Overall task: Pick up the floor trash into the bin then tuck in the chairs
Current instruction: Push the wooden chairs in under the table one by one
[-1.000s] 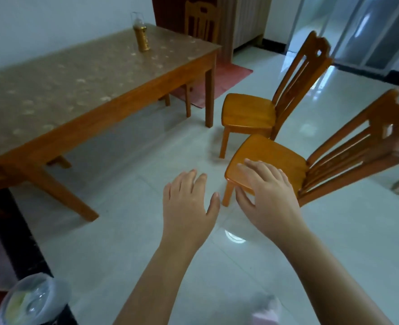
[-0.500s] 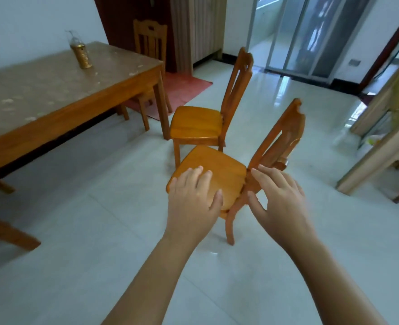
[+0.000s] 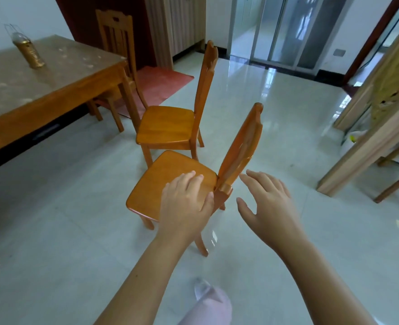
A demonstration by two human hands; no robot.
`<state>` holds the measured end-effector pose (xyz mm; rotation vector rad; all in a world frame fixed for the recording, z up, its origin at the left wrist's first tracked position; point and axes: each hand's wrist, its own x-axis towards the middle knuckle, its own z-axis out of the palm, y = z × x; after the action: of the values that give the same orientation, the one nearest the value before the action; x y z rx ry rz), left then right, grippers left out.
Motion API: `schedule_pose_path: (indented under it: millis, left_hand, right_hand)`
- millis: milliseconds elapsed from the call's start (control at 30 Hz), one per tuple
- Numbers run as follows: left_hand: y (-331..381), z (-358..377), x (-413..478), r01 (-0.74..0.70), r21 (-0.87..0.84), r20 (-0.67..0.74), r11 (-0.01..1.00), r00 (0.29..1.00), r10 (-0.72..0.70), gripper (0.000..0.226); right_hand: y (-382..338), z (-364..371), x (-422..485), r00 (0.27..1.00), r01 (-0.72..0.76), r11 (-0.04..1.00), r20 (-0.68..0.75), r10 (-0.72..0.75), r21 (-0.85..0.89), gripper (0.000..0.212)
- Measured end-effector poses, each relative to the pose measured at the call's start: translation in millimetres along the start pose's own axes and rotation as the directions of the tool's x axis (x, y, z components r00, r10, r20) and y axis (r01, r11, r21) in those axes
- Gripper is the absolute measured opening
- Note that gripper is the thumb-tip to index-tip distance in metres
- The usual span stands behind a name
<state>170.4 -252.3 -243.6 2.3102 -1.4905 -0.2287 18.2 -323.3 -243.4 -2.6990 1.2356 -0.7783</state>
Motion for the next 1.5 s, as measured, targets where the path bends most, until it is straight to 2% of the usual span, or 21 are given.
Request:
schedule_pose_path:
  millis: [133, 300, 433, 600, 700, 833, 1000, 1133, 1267, 1500]
  left_hand:
    - [12, 20, 57, 0.031, -0.043, 0.024, 0.999, 0.999, -0.03, 0.056]
    - [31, 36, 111, 0.083, -0.163, 0.06, 0.983, 0.995, -0.074, 0.05]
    - [36, 51, 132, 0.143, -0.215, 0.117, 0.966, 0.986, -0.12, 0.049]
    - [51, 67, 151, 0.201, -0.285, 0.094, 0.937, 0.979, -0.181, 0.049]
    - [62, 73, 164, 0.229, -0.301, 0.001, 0.926, 0.971, -0.239, 0.058]
    - [84, 78, 178, 0.345, -0.297, -0.129, 0.89, 0.91, -0.395, 0.057]
    - [123, 97, 186, 0.508, -0.384, -0.101, 0.771, 0.807, -0.582, 0.048]
    - [143, 111, 183, 0.601, -0.386, -0.085, 0.7, 0.732, -0.676, 0.048]
    - [153, 116, 179, 0.636, -0.384, -0.095, 0.669, 0.694, -0.714, 0.048]
    - [154, 138, 171, 0.628, -0.318, -0.073, 0.71, 0.731, -0.679, 0.049]
  right_hand:
    - [34, 23, 53, 0.997, 0.046, 0.999, 0.054, -0.046, -0.009, 0.04]
    - [72, 46, 109, 0.975, 0.122, 0.993, 0.189, -0.118, -0.009, 0.044]
    - [97, 60, 130, 0.97, 0.126, 0.992, 0.205, -0.129, 0.03, 0.044]
    - [129, 82, 152, 0.939, 0.214, 0.974, 0.261, -0.226, 0.074, 0.043]
    - [147, 91, 176, 0.886, 0.323, 0.939, 0.311, -0.344, 0.12, 0.048]
    - [167, 97, 208, 0.783, 0.44, 0.863, 0.364, -0.504, 0.249, 0.05]
    - [200, 102, 236, 0.617, 0.617, 0.705, 0.341, -0.71, 0.35, 0.048]
    - [219, 106, 246, 0.521, 0.671, 0.628, 0.351, -0.778, 0.394, 0.047]
    - [225, 110, 247, 0.47, 0.685, 0.586, 0.352, -0.81, 0.433, 0.048]
    - [228, 117, 243, 0.423, 0.698, 0.575, 0.402, -0.812, 0.427, 0.052]
